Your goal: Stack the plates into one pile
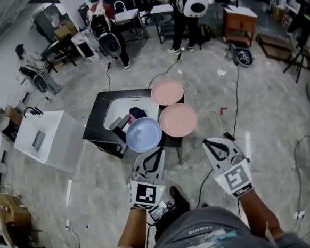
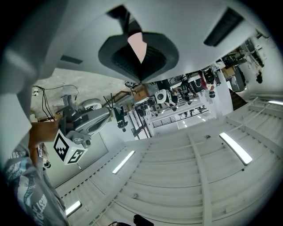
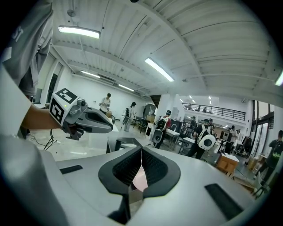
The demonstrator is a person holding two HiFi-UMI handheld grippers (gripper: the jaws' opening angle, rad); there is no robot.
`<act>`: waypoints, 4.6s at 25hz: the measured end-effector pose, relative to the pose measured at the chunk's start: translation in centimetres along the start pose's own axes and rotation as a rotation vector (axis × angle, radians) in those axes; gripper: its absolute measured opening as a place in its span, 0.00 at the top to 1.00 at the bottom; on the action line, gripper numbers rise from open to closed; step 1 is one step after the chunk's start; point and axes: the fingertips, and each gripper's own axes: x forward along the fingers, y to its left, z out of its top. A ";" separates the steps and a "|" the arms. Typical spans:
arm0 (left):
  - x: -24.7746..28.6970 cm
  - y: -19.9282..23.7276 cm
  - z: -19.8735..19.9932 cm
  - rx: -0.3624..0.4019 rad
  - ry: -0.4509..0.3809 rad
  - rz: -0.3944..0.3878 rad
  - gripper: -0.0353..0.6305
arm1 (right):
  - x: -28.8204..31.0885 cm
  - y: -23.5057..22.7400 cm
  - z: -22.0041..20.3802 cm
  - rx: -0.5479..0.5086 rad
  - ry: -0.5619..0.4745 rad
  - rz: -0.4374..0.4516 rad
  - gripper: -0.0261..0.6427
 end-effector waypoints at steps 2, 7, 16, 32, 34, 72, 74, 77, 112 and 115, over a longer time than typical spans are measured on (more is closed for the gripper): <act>0.6 1.5 -0.5 -0.005 -0.004 -0.003 0.94 | 1.7 0.0 0.4 -0.007 0.002 0.002 0.92; 2.2 5.6 -2.0 -0.006 -0.019 -0.015 0.94 | 6.4 -0.2 1.3 -0.011 0.011 -0.006 0.92; 5.1 12.0 -4.6 -0.045 -0.071 -0.048 0.94 | 14.2 -0.3 3.1 -0.031 0.038 -0.020 0.92; 4.5 17.4 -7.6 -0.110 -0.053 0.026 0.94 | 21.5 2.0 5.2 -0.065 0.027 0.052 0.92; 4.0 18.0 -7.7 -0.107 -0.035 0.057 0.94 | 22.0 1.9 5.7 -0.073 0.013 0.072 0.92; 2.1 19.6 -21.4 -0.299 0.317 0.421 0.94 | 30.1 2.5 0.1 -0.136 -0.010 0.349 0.92; 2.2 19.5 -22.9 -0.316 0.333 0.423 0.94 | 30.6 2.5 -1.0 -0.138 0.007 0.347 0.92; 2.4 19.4 -25.3 -0.340 0.358 0.430 0.94 | 31.3 2.6 -2.7 -0.144 0.031 0.345 0.92; 4.3 16.3 -46.4 -0.708 0.559 0.508 0.79 | 34.3 6.3 -14.2 -0.184 0.213 0.389 0.92; 4.4 16.6 -46.6 -0.743 0.554 0.527 0.79 | 34.3 6.6 -14.7 -0.182 0.225 0.392 0.92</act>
